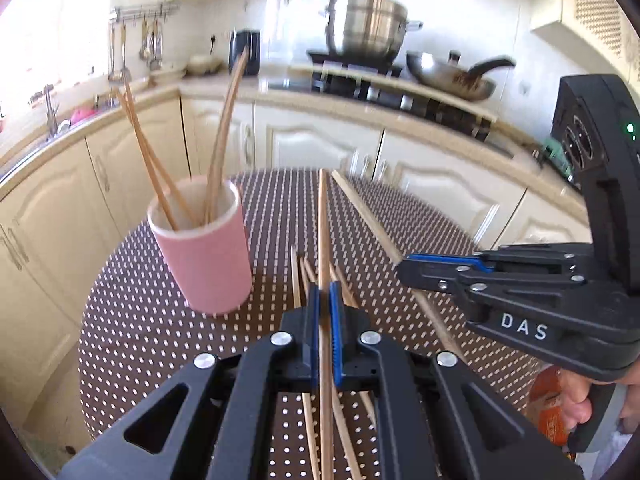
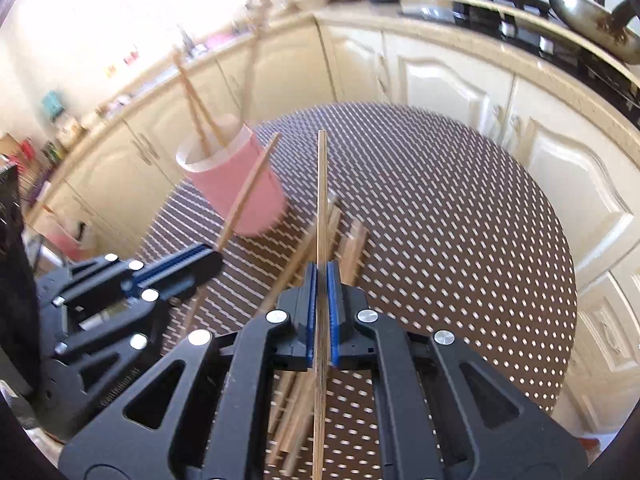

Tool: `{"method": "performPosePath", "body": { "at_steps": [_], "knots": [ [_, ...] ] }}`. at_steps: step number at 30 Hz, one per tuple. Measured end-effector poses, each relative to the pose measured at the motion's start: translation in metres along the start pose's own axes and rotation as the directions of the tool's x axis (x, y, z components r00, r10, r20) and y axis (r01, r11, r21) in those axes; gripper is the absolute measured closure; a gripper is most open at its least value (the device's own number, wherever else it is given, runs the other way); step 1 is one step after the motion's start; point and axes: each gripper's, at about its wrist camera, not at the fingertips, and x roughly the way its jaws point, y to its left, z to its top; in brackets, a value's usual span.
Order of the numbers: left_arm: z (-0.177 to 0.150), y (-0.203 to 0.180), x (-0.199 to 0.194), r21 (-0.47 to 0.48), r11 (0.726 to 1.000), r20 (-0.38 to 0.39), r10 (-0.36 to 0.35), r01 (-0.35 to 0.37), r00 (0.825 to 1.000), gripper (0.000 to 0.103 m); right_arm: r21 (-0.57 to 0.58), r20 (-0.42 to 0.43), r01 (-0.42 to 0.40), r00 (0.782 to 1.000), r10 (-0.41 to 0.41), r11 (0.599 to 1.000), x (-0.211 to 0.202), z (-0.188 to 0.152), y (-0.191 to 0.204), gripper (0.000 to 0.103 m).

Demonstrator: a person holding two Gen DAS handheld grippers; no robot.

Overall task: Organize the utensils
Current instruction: 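Lift the left tool's chopstick over the pink cup while the right tool carries its own, then lower the left tool's chopstick into the cup while the right tool inserts its own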

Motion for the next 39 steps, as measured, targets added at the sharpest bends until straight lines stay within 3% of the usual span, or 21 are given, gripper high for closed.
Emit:
{"method": "performPosePath", "body": {
  "at_steps": [4,8,10,15,19,25,29,31,35,39],
  "knots": [
    [0.018,0.003,-0.025,-0.013,1.000,0.117,-0.024,0.025,0.993,0.098,-0.004,0.120,-0.059,0.991,0.059,0.998,-0.023,0.013,0.017,0.097],
    [0.035,0.017,-0.050,-0.038,0.999,0.274,-0.020,0.032,0.962,0.098,-0.007,0.246,-0.118,0.962,0.116,0.993,-0.034,0.031,0.029,0.097],
    [0.044,0.025,-0.058,-0.045,0.998,0.365,-0.016,0.035,0.931,0.098,-0.015,0.302,-0.129,0.945,0.128,0.992,-0.031,0.040,0.038,0.097],
    [0.059,0.046,-0.057,-0.067,0.998,0.511,0.025,0.011,0.859,0.098,-0.023,0.425,-0.158,0.892,0.152,0.987,-0.020,0.063,0.054,0.097],
    [0.072,0.058,-0.046,-0.082,0.997,0.574,0.052,-0.006,0.817,0.098,-0.038,0.493,-0.162,0.856,0.160,0.986,-0.006,0.083,0.061,0.097],
    [0.085,0.081,-0.028,-0.125,0.992,0.634,0.097,-0.021,0.767,0.098,-0.067,0.573,-0.156,0.803,0.166,0.986,0.013,0.104,0.073,0.097],
    [0.093,0.095,-0.012,-0.146,0.989,0.653,0.121,-0.033,0.748,0.098,-0.074,0.616,-0.140,0.772,0.155,0.987,0.026,0.115,0.077,0.097],
    [0.097,0.101,-0.002,-0.160,0.987,0.652,0.132,-0.034,0.746,0.098,-0.078,0.630,-0.132,0.762,0.152,0.988,0.033,0.116,0.077,0.097],
    [0.098,0.108,0.015,-0.170,0.985,0.643,0.137,-0.034,0.753,0.098,-0.079,0.650,-0.128,0.745,0.149,0.989,0.044,0.119,0.075,0.097],
    [0.095,0.110,0.026,-0.170,0.985,0.636,0.140,-0.039,0.759,0.098,-0.088,0.648,-0.119,0.747,0.147,0.989,0.053,0.118,0.071,0.097]
  ]
}}
